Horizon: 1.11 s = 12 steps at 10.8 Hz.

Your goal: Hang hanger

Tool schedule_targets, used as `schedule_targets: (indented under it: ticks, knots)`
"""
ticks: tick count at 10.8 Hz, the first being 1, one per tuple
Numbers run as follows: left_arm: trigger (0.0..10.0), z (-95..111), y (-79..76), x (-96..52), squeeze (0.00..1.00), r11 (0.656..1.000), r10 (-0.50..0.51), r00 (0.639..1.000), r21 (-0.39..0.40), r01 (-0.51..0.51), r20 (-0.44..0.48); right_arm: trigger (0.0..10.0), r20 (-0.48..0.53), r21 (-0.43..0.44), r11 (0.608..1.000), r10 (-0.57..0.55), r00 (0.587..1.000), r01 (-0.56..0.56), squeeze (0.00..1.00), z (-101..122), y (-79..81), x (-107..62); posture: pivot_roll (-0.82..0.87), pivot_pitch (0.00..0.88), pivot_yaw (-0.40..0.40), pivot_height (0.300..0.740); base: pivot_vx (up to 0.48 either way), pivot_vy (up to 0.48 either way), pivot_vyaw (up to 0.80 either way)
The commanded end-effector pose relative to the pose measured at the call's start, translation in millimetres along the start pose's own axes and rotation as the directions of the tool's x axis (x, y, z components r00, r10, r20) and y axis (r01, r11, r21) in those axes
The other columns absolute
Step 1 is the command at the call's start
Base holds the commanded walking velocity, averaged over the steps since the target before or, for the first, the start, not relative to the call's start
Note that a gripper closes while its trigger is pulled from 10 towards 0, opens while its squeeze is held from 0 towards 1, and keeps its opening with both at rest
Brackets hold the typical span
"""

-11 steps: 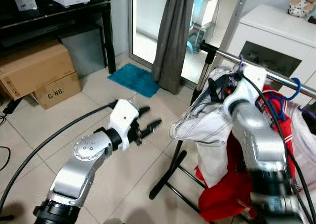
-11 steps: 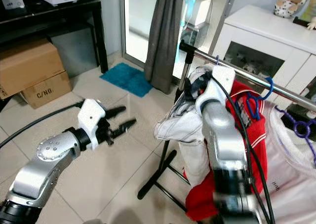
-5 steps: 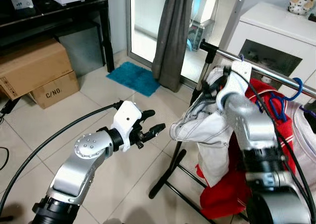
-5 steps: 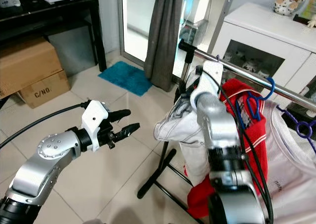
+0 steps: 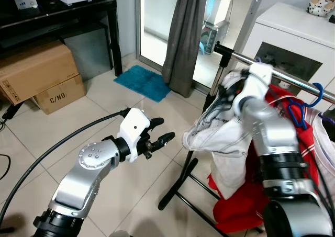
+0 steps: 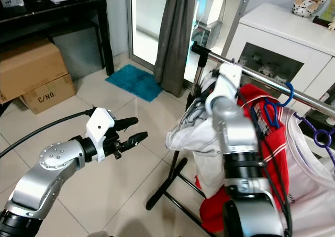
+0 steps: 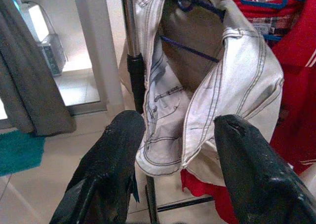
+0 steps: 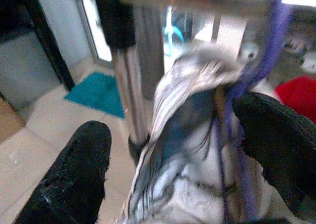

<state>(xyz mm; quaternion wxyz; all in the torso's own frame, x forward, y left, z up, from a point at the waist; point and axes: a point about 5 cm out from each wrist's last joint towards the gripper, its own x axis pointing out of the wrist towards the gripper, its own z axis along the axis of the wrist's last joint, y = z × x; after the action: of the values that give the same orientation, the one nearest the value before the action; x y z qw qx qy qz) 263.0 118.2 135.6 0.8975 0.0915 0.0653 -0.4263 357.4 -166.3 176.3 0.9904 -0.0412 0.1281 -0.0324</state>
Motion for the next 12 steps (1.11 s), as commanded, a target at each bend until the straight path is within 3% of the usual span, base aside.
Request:
schedule_targets:
  ticks: [1,4,6,8,10,12]
  knots:
    - [10.0,2,-3.1,2.9,0.0,1.0,-0.018,1.0,0.005,0.018,0.003,10.0,-0.012,0.003,0.999,-0.036,0.999,0.036,0.0,-3,-9.7,-2.5,0.04,0.0,-0.094,0.74,0.0,0.0,0.0]
    - [10.0,2,-2.6,3.8,0.0,1.0,-0.022,1.0,0.005,0.022,0.002,10.0,-0.014,0.012,0.998,-0.054,0.998,0.054,0.0,-3,-14.3,-7.6,0.03,0.0,-0.087,0.74,0.0,0.0,0.0]
    - [10.0,3,-2.7,7.1,0.0,1.0,-0.029,1.0,0.003,0.029,0.009,9.8,-0.048,0.037,0.997,-0.061,0.997,0.063,0.0,-12,-12.7,2.1,0.03,0.0,-0.083,0.74,0.0,0.0,0.0]
    - [10.0,3,-5.1,6.7,0.0,0.999,-0.035,0.999,0.0,0.035,0.01,4.3,-0.058,0.044,0.997,-0.062,0.996,0.065,0.0,-12,-10.1,9.3,0.04,0.0,-0.091,0.74,0.0,0.0,0.0]
    - [10.0,1,-5.5,4.9,0.0,1.0,-0.03,1.0,-0.004,0.03,0.006,3.8,-0.057,0.043,0.997,-0.058,0.997,0.06,0.0,-12,-7.5,13.9,0.04,0.0,-0.098,0.74,0.0,0.0,0.0]
    - [10.0,1,-5.1,3.2,0.0,1.0,-0.026,1.0,-0.003,0.026,0.003,8.7,-0.028,0.016,0.998,-0.061,0.998,0.061,0.0,-6,-7.2,15.0,0.05,0.0,-0.099,0.74,0.0,0.0,0.0]
